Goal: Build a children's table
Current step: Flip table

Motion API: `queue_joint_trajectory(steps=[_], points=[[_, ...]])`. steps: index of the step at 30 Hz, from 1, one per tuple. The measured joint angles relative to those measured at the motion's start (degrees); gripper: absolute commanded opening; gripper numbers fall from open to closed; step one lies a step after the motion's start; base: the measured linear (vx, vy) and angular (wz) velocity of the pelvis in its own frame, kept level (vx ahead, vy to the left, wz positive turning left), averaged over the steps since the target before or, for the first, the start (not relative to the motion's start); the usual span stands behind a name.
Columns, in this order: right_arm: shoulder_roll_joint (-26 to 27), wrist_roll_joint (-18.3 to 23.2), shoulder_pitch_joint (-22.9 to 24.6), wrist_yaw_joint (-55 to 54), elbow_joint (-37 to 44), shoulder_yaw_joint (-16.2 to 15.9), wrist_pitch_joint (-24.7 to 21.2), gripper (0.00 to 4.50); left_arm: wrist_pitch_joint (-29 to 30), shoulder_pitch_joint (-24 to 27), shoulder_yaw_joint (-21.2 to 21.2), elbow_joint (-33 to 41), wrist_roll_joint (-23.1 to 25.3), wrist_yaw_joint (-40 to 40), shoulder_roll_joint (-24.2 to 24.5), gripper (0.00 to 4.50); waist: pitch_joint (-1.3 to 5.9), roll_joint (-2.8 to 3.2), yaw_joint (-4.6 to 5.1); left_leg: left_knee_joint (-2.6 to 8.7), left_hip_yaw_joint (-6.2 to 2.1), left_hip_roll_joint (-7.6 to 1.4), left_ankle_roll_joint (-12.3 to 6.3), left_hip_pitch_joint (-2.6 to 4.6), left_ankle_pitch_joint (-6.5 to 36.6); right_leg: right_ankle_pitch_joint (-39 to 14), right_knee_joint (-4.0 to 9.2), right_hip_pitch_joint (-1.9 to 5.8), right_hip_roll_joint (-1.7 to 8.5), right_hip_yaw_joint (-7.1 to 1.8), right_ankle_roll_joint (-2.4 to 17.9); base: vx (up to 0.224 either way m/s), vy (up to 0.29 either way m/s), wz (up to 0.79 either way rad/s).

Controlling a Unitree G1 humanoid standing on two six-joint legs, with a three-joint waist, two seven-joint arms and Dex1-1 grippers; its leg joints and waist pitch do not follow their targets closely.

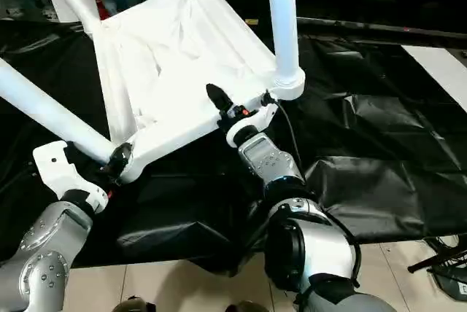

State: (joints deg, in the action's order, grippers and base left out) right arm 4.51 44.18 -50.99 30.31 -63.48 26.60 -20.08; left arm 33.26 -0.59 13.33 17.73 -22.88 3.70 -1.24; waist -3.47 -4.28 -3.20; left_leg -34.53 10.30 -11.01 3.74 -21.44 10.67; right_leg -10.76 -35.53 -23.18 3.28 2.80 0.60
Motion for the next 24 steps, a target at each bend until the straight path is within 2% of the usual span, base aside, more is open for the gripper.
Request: queue_joint_trajectory(steps=[7,10,12,14,15,18,21,24], points=[[-0.3,-0.2,-0.2,0.2,-1.7,0.2,-0.8,2.49,0.2,-0.2,0.0,0.0,0.0,0.0,0.3,2.56,-0.17,0.27,-0.07,-0.03,0.0,-0.01,0.0,0.03,0.0,0.0,-0.09,-0.01,0.0,0.0,0.0,0.0,0.0,0.0],[-0.6,-0.3,-0.4,0.2,-2.2,0.7,-0.7,2.36,0.3,-0.5,0.0,0.0,0.0,0.1,0.3,2.56,-0.23,0.35,-0.2,-0.05,0.0,-0.01,0.0,0.03,0.0,0.0,-0.12,-0.01,0.0,0.0,0.0,0.0,0.0,0.0],[-0.8,-0.4,-0.7,0.0,-2.6,1.2,-0.5,2.07,0.5,-0.7,0.0,-0.4,0.0,0.3,0.3,3.26,-0.26,0.39,-0.29,-0.07,0.0,-0.01,0.0,0.03,0.0,0.0,-0.15,-0.01,0.0,0.0,0.0,0.0,0.0,0.0],[-1.1,-0.5,-0.8,-0.5,-2.8,1.7,0.0,2.02,0.8,-1.0,0.5,-0.5,-2.4,1.3,0.2,3.26,-0.26,0.39,-0.39,-0.09,0.0,-0.01,0.0,0.02,0.0,0.0,-0.17,-0.01,0.0,0.0,0.0,0.0,0.0,0.0],[-1.8,-0.3,-0.8,-1.2,-3.2,2.5,0.6,2.01,0.9,-1.5,0.5,-0.3,-4.6,2.4,-0.5,3.28,-0.26,0.39,-0.84,-0.14,0.0,-0.01,0.0,-0.01,0.0,0.0,-0.18,-0.01,0.02,0.01,0.0,0.0,0.0,0.0],[-2.1,0.4,-0.8,-1.7,-4.3,3.5,0.7,1.94,0.9,-2.3,0.6,0.0,-5.2,3.1,-0.1,3.69,-0.37,0.66,-1.21,-0.16,0.06,-0.01,0.0,0.01,0.0,0.0,-0.23,-0.01,0.04,-0.03,0.0,0.0,0.0,0.0],[-2.5,0.7,-0.8,-2.2,-4.8,4.6,1.0,1.93,0.8,-2.4,0.8,0.1,-6.9,4.5,-0.1,3.81,-0.44,0.78,-1.66,-0.16,0.07,-0.02,0.0,0.01,0.0,-0.1,-0.33,-0.07,0.04,-0.02,0.1,0.0,0.0,0.0],[-2.7,0.9,-0.9,-2.9,-4.8,5.1,2.2,1.93,1.0,-2.3,0.9,0.1,-8.0,5.9,0.6,4.12,-0.48,0.87,-1.99,-0.17,0.07,-0.02,0.0,0.01,0.0,-0.1,-0.36,-0.07,0.04,-0.02,0.1,0.0,0.0,0.0]])
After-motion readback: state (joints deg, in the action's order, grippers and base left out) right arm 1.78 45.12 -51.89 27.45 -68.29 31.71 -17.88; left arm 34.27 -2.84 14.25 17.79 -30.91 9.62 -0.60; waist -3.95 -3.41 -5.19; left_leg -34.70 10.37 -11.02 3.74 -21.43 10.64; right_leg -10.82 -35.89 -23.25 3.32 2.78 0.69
